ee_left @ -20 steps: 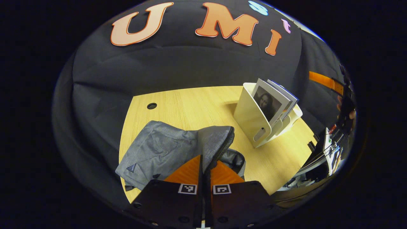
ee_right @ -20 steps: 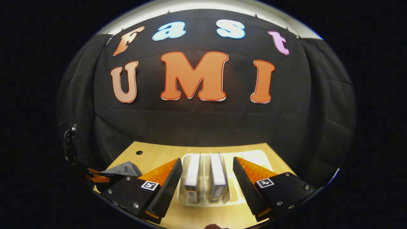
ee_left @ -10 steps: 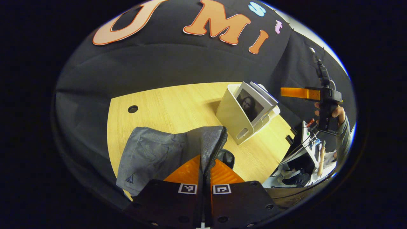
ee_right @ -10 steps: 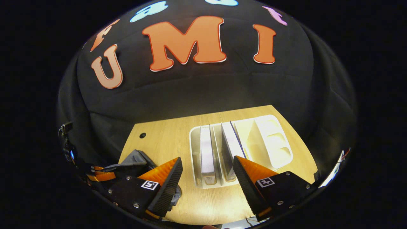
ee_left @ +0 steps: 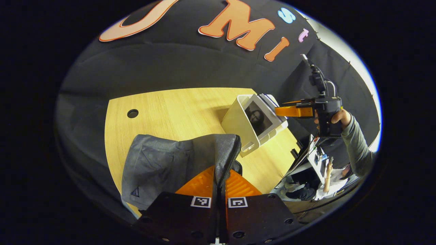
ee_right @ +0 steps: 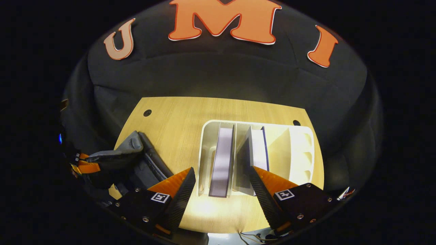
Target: Open the schoolbag, grab two books from the bookshelf and put them into the schoolbag.
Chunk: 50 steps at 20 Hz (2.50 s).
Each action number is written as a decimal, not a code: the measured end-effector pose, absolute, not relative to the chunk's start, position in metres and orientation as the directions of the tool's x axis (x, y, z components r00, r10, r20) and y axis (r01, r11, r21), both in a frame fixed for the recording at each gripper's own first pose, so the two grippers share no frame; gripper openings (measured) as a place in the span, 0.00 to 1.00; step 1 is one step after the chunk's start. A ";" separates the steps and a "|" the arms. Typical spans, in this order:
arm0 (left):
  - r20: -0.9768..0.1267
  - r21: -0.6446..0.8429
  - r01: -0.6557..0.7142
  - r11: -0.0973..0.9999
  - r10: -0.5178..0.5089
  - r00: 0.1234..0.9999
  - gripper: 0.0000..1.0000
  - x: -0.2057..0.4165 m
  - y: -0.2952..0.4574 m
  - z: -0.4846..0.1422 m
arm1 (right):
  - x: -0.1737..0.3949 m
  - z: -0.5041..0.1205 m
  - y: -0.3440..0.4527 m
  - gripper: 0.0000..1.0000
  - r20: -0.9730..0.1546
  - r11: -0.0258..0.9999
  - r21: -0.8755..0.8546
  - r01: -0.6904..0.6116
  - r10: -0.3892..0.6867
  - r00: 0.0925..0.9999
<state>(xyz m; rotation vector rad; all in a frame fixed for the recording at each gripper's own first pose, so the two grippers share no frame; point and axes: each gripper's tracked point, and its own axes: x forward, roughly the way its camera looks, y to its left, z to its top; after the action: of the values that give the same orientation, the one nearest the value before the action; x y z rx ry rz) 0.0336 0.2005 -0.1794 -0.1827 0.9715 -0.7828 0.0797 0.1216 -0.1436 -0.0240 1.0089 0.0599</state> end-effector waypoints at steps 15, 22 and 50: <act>-0.688 -0.532 0.448 0.718 -0.676 0.265 0.04 0.041 0.193 -0.184 | 0.107 -0.214 0.127 0.40 -0.978 0.999 0.037 0.014 0.033 0.206; -0.689 -0.543 0.429 0.721 -0.675 0.264 0.04 0.040 0.196 -0.190 | 0.085 -0.169 0.131 0.36 -0.965 0.989 0.128 0.077 0.106 0.240; -0.671 -0.539 0.467 0.701 -0.692 0.265 0.04 0.035 0.193 -0.191 | -0.105 -0.095 0.134 0.33 -0.686 0.680 0.671 0.296 0.417 0.597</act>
<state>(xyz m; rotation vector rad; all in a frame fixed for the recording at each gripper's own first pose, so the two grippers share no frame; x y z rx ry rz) 0.0345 0.1932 -0.1912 -0.2521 1.0373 -0.7943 -0.1053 0.1338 -0.0953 0.8541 0.9601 0.0810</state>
